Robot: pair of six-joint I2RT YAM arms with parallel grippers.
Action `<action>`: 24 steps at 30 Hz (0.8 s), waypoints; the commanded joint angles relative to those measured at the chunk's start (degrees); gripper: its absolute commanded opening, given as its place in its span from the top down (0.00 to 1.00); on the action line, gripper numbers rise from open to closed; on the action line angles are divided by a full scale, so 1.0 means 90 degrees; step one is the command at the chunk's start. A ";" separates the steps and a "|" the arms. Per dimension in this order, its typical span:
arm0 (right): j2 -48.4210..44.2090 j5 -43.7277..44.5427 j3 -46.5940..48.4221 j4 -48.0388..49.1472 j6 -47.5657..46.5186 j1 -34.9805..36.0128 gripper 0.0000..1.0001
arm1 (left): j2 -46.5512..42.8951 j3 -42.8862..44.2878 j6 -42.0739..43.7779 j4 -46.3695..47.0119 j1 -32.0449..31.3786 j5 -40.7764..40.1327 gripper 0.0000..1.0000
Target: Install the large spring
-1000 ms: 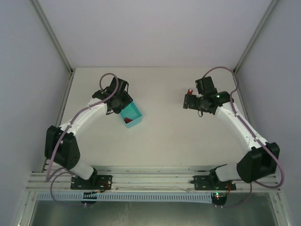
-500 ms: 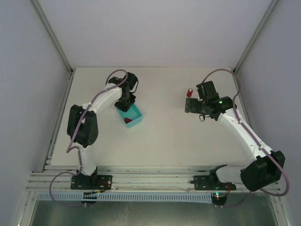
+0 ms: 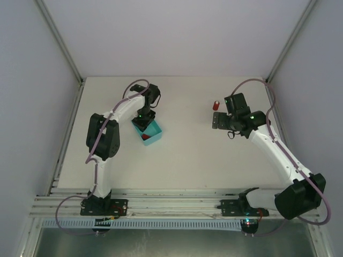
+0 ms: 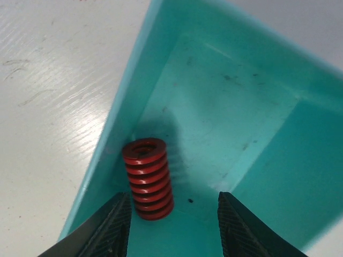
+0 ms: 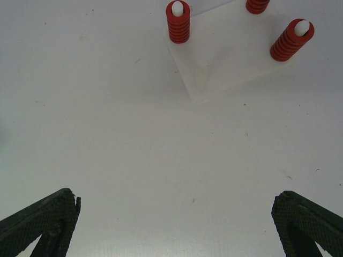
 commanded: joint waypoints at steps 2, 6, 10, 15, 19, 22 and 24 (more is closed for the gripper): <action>-0.0158 0.0195 -0.0028 -0.0209 -0.0061 0.0045 0.01 | -0.0106 -0.0335 -0.0233 0.0010 -0.0045 0.0203 0.52; -0.0192 0.0223 -0.0037 -0.0221 -0.0052 0.0046 0.01 | -0.0087 -0.0457 -0.0270 0.0162 -0.0045 0.0201 0.51; -0.0218 0.0273 -0.0054 -0.0261 -0.0043 0.0039 0.01 | -0.0079 -0.0600 -0.0309 0.0364 -0.0077 0.0281 0.51; -0.0196 0.0300 -0.0075 -0.0266 -0.0042 0.0042 0.01 | -0.0002 -0.0697 -0.0335 0.0391 -0.0127 0.0343 0.51; -0.0185 0.0336 -0.0071 -0.0276 -0.0032 0.0050 0.01 | 0.0098 -0.0712 -0.0310 0.0393 -0.0142 0.0309 0.51; -0.0207 0.0399 -0.0085 -0.0283 -0.0049 0.0045 0.00 | 0.0161 -0.0739 -0.0329 0.0413 -0.0152 0.0285 0.51; -0.0230 0.0438 -0.0096 -0.0299 -0.0061 0.0049 0.00 | 0.0193 -0.0789 -0.0347 0.0487 -0.0166 0.0252 0.51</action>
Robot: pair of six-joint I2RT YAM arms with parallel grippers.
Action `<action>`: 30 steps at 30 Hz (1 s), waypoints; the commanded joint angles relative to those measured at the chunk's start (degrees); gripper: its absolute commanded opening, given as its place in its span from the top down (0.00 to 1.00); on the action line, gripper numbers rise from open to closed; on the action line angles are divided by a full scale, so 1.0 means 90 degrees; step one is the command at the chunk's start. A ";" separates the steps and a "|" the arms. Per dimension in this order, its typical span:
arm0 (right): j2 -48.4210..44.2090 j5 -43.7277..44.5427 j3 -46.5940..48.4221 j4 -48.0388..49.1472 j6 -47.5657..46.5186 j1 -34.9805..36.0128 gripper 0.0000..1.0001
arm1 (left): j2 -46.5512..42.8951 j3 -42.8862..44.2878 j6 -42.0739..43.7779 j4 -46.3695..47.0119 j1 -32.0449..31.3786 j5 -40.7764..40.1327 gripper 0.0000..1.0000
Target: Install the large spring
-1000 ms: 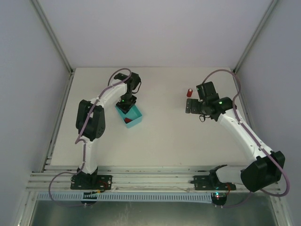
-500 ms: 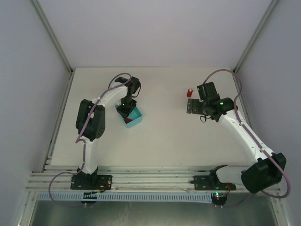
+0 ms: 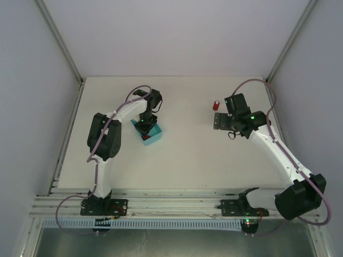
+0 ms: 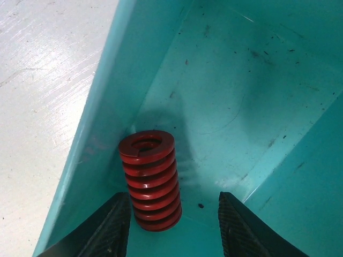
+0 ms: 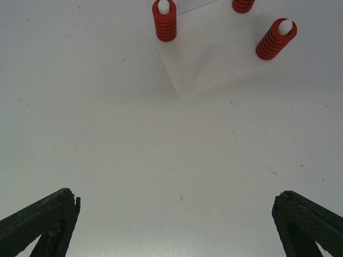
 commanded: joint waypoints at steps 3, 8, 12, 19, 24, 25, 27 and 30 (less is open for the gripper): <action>-0.0183 0.0258 -0.0093 -0.0167 -0.0068 0.0044 0.00 | 0.0270 -0.0181 -0.0137 0.0125 -0.0041 -0.0041 0.51; -0.0178 0.0304 -0.0072 -0.0177 -0.0128 0.0049 0.00 | 0.0446 -0.0151 -0.0179 0.0241 -0.0041 -0.0161 0.51; -0.0173 0.0326 -0.0071 -0.0181 -0.0130 0.0043 0.00 | 0.0516 -0.0164 -0.0202 0.0506 -0.0039 -0.0310 0.51; -0.0128 0.0303 -0.0018 -0.0183 -0.0149 0.0052 0.00 | 0.0584 -0.0244 -0.0078 0.0887 -0.0031 -0.0313 0.53; -0.0120 0.0291 -0.0011 -0.0206 -0.0140 0.0050 0.00 | 0.0537 -0.0293 -0.0019 0.0863 -0.0031 -0.0401 0.62; -0.0126 0.0287 -0.0003 -0.0209 -0.0126 0.0049 0.00 | 0.0513 -0.0285 -0.0016 0.0853 -0.0031 -0.0437 0.64; -0.0129 0.0269 -0.0004 -0.0206 -0.0108 0.0044 0.00 | 0.0472 -0.0226 0.0001 0.0817 -0.0031 -0.0516 0.66; -0.0122 0.0262 0.0003 -0.0190 -0.0068 0.0053 0.00 | 0.0392 -0.0118 0.0070 0.0779 0.0009 -0.0661 0.70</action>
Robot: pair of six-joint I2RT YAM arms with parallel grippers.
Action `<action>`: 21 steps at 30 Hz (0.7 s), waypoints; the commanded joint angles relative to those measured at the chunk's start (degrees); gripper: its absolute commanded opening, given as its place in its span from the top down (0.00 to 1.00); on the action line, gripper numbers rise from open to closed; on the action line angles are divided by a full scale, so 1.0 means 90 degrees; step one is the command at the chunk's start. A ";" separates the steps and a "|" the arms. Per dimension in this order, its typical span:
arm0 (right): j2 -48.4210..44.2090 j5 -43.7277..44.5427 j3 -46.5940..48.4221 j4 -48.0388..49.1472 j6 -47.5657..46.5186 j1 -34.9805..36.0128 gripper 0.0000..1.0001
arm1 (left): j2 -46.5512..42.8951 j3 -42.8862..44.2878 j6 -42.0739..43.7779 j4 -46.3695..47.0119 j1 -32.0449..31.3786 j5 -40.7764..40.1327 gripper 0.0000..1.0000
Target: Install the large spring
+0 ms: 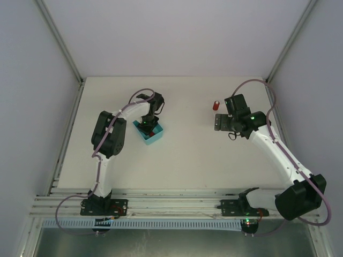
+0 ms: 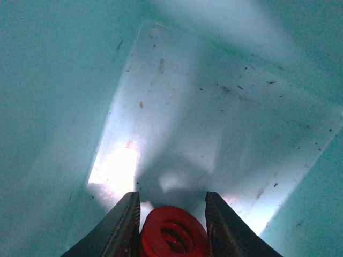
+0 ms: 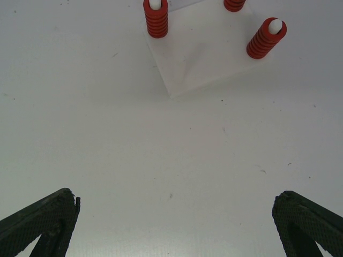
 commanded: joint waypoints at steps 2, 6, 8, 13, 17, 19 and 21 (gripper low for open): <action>-0.0108 0.0041 0.0050 -0.0099 0.0078 0.0053 0.00 | -0.0119 0.0138 0.0099 -0.0187 0.0059 -0.0392 0.71; -0.0134 0.0004 0.0033 -0.0111 0.0137 0.0062 0.00 | -0.0255 0.0146 0.0129 -0.0132 0.0147 -0.0575 0.73; -0.0146 0.0002 0.0040 -0.0117 0.0152 0.0071 0.00 | -0.0295 0.0134 0.0144 -0.0121 0.0204 -0.0614 0.73; -0.0201 0.0026 0.0018 -0.0152 0.0163 0.0089 0.00 | -0.0426 0.0115 0.0249 -0.0082 0.0264 -0.0614 0.70; -0.0249 0.0066 -0.0005 -0.0181 0.0163 0.0092 0.00 | -0.0524 0.0290 0.0571 -0.0363 0.0247 -0.0224 0.60; -0.0261 0.0068 -0.0036 -0.0176 0.0170 0.0092 0.00 | -0.0652 0.0297 0.1023 -0.0293 0.0213 -0.0027 0.59; -0.0262 0.0062 -0.0057 -0.0167 0.0170 0.0092 0.00 | -0.0767 0.0301 0.1527 -0.0314 0.0174 0.0066 0.57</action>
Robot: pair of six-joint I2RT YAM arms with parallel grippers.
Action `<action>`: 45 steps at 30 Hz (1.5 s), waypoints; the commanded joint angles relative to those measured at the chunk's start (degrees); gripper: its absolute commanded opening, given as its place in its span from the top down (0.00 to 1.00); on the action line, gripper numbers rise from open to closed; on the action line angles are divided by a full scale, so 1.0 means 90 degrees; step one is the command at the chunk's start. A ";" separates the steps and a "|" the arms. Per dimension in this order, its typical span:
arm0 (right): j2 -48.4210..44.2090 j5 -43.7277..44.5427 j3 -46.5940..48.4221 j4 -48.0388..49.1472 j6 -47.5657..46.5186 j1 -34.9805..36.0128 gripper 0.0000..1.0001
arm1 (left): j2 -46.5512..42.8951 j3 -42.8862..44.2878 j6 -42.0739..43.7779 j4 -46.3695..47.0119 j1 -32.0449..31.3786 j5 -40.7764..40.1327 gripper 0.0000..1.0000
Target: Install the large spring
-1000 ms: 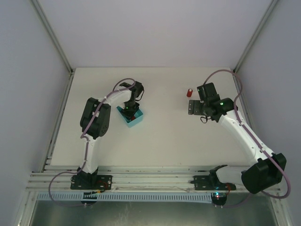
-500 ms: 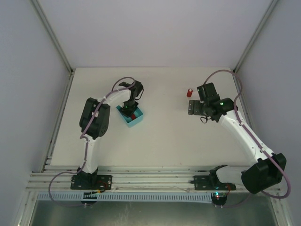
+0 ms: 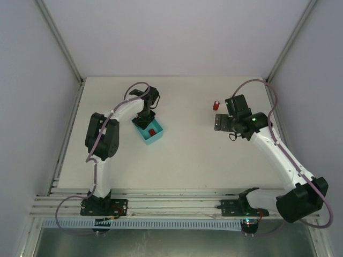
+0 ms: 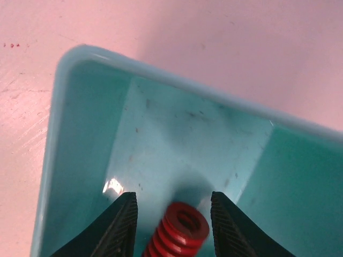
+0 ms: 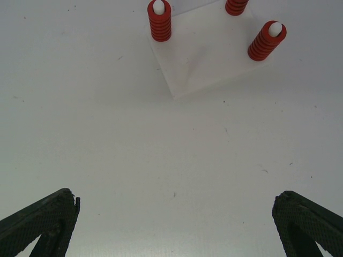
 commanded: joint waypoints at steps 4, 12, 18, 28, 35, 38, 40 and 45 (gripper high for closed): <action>-0.0102 0.0079 -0.0049 -0.0116 0.0056 0.0025 0.00 | -0.0745 0.0113 0.2125 -0.0007 -0.0112 0.0331 0.54; -0.0006 0.0048 -0.0042 -0.0042 0.0082 0.0026 0.00 | -0.1506 -0.0763 0.2855 0.0317 -0.0101 0.0680 0.58; 0.0068 0.0036 0.0004 -0.0014 0.0119 0.0026 0.00 | -0.1608 -0.1375 0.2731 0.0860 -0.0102 0.1231 0.58; 0.0106 0.0080 0.0015 -0.0016 0.0141 0.0026 0.00 | -0.1016 -0.1229 0.2739 0.0732 -0.0101 0.1312 0.54; 0.0133 0.0129 0.0012 -0.0025 0.0141 0.0026 0.00 | -0.0756 -0.1473 0.2661 0.1361 -0.0100 0.1563 0.53; 0.0140 0.0155 0.0009 -0.0052 0.0141 0.0026 0.00 | -0.0570 -0.1526 0.2645 0.1405 -0.0101 0.1617 0.53; 0.0138 0.0173 0.0012 -0.0066 0.0141 0.0027 0.00 | -0.0507 -0.1600 0.2658 0.1457 -0.0101 0.1561 0.53; 0.0112 0.0225 0.0018 -0.0084 0.0122 0.0026 0.00 | -0.0350 -0.1517 0.2843 0.1439 -0.0079 0.1283 0.55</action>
